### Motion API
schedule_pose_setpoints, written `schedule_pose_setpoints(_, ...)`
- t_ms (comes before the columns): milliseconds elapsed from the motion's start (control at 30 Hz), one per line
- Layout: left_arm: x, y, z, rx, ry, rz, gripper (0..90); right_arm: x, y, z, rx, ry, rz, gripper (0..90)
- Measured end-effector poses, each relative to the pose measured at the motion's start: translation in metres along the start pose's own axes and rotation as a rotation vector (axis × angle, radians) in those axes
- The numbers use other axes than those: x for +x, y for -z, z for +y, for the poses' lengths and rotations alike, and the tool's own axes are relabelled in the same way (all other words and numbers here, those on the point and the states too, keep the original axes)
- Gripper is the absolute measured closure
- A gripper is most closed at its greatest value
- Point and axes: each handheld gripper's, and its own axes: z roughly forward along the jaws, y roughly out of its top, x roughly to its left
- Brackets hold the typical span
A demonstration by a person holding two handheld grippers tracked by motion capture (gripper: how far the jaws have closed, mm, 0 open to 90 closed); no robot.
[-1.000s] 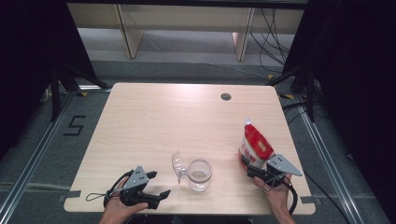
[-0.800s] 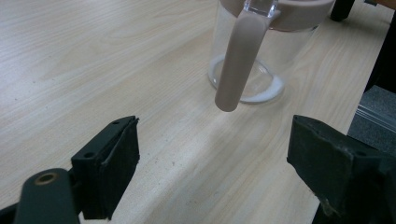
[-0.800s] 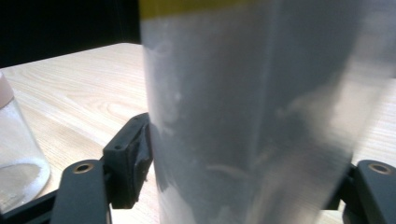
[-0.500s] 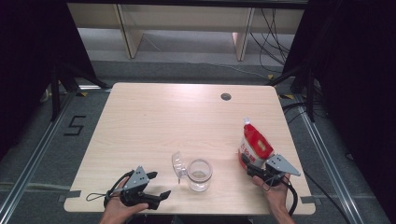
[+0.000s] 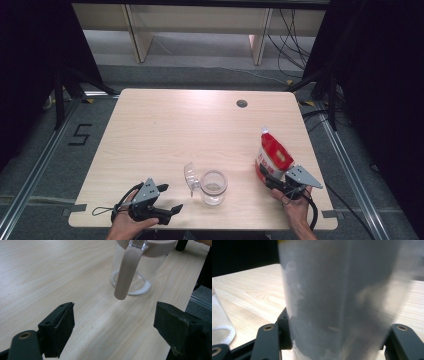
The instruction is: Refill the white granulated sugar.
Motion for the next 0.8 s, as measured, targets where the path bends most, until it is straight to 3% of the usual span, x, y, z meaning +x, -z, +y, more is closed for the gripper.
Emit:
schedule_pose_setpoints(33, -0.0019, -0.0008, -0.0003, -0.013, 0.024, -0.008, 16.4, 0.0014, 0.0008, 0.0008, 0.006, -0.015, -0.002, 40.4)
schedule_pose_setpoints(67, -0.0019, -0.0008, -0.0004, -0.014, 0.025, -0.008, 16.5, -0.0006, 0.0001, 0.0013, 0.011, 0.02, 0.008, 40.5)
schedule_pose_setpoints(100, 0.0004, 0.0003, 0.0001, 0.001, -0.005, 0.002, 16.4, 0.0009, 0.0018, 0.0019, 0.042, 0.0, 0.01, 40.7)
schedule_pose_setpoints(133, 0.0004, 0.0003, 0.0001, 0.001, -0.005, 0.002, 16.5, 0.0009, 0.0018, 0.0019, 0.042, 0.0, 0.01, 40.7)
schedule_pose_setpoints(167, -0.0023, -0.0003, -0.0007, -0.008, 0.041, 0.0, 16.4, 0.0019, 0.0022, 0.0013, 0.037, -0.018, -0.003, 40.7)
schedule_pose_setpoints(200, -0.0024, -0.0005, -0.0007, -0.011, 0.041, -0.002, 16.4, 0.0019, 0.0022, 0.0013, 0.037, -0.018, -0.003, 40.7)
schedule_pose_setpoints(233, -0.0024, -0.0004, -0.0007, -0.01, 0.04, -0.002, 16.5, -0.0003, 0.0001, 0.0008, 0.001, 0.013, 0.0, 40.7)
schedule_pose_setpoints(267, -0.0022, -0.0003, -0.0007, -0.006, 0.038, 0.001, 16.4, 0.0013, 0.0012, 0.0004, 0.011, -0.01, -0.012, 40.6)
schedule_pose_setpoints(300, -0.0004, 0.0, -0.0001, -0.001, 0.006, 0.001, 16.5, -0.0019, 0.0002, -0.0003, 0.006, 0.02, 0.012, 40.3)
schedule_pose_setpoints(367, -0.0028, -0.0008, -0.0007, -0.008, 0.04, -0.005, 16.5, -0.0019, 0.0002, -0.0003, 0.007, 0.02, 0.011, 40.2)
schedule_pose_setpoints(467, -0.0027, -0.0016, -0.001, -0.011, 0.043, -0.006, 16.5, -0.0019, -0.0002, -0.0003, 0.006, 0.02, 0.01, 39.8)
schedule_pose_setpoints(500, -0.0025, -0.0017, -0.001, -0.009, 0.042, -0.004, 16.5, 0.0004, 0.0009, -0.0002, 0.024, -0.004, 0.008, 39.8)
schedule_pose_setpoints(567, -0.003, -0.0022, -0.001, -0.016, 0.046, -0.009, 16.4, -0.0004, 0.0, -0.0006, -0.004, 0.004, 0.014, 40.1)
schedule_pose_setpoints(733, -0.0028, -0.0012, -0.0007, -0.01, 0.043, -0.008, 16.4, 0.0005, 0.0009, 0.0004, 0.027, -0.001, 0.011, 41.0)
schedule_pose_setpoints(767, -0.0013, -0.0004, -0.0003, -0.004, 0.02, -0.002, 16.5, -0.0006, 0.0004, 0.0008, 0.014, 0.023, 0.003, 41.2)
schedule_pose_setpoints(800, 0.0006, 0.0002, 0.0002, 0.001, -0.005, 0.001, 16.5, 0.001, 0.0013, 0.001, 0.01, 0.016, -0.009, 41.7)
